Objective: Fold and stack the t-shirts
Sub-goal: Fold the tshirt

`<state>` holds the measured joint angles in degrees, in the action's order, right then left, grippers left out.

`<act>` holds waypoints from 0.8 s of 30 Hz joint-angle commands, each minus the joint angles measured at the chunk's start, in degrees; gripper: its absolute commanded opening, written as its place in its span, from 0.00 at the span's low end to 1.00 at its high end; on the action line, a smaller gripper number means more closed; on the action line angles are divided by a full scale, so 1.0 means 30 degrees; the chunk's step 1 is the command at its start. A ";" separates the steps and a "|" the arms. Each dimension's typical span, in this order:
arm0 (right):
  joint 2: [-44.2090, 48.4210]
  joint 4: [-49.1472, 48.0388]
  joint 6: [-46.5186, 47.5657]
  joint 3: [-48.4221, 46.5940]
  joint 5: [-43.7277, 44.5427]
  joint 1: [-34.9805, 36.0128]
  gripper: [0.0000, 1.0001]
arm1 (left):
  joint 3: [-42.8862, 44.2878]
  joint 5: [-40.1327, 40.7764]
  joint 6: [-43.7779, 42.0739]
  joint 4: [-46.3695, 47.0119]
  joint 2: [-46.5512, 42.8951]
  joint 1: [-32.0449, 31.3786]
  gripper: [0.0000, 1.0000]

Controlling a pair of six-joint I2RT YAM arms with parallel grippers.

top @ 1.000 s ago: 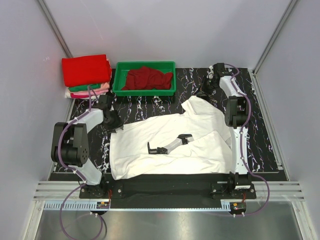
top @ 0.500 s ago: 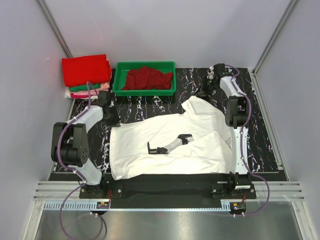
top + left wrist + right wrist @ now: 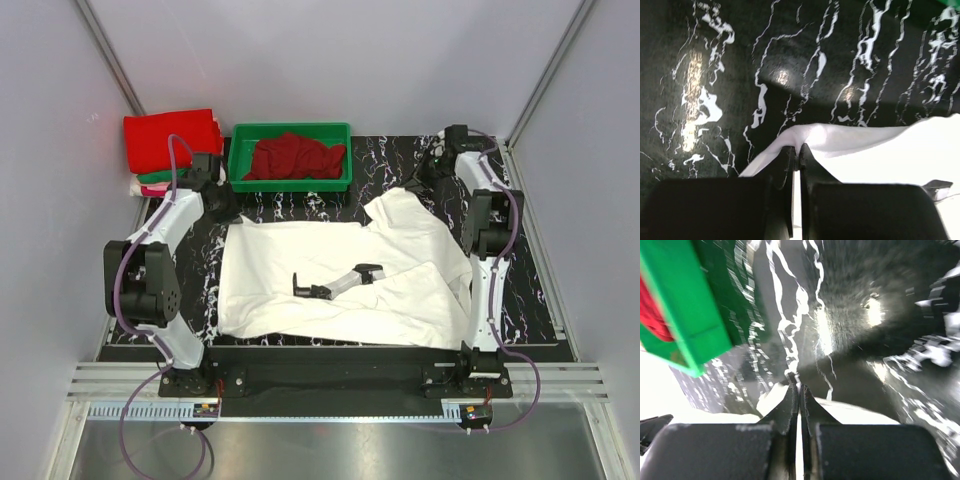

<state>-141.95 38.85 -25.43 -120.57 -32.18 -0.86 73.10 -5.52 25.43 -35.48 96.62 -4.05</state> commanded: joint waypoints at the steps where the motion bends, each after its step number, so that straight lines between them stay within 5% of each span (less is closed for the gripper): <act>1: 0.3190 -0.1462 -0.0254 -0.0005 -0.0345 -0.0708 0.00 | 0.1354 -0.0592 -0.0595 -0.0358 0.0313 0.0004 0.00; 13: 0.7117 -0.1553 -0.0430 0.0959 -0.0961 -0.1031 0.00 | 0.2969 -0.3432 -0.2000 -0.0653 0.1164 0.1086 0.00; 24: 1.5897 -0.3867 0.0186 1.0888 -0.1255 -0.1060 0.00 | 0.0011 -0.5777 -0.3466 0.0225 -0.1294 0.1965 0.00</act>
<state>-103.22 30.79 -26.17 -92.68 -34.46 -4.23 75.11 -19.44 17.54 -37.26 96.90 0.64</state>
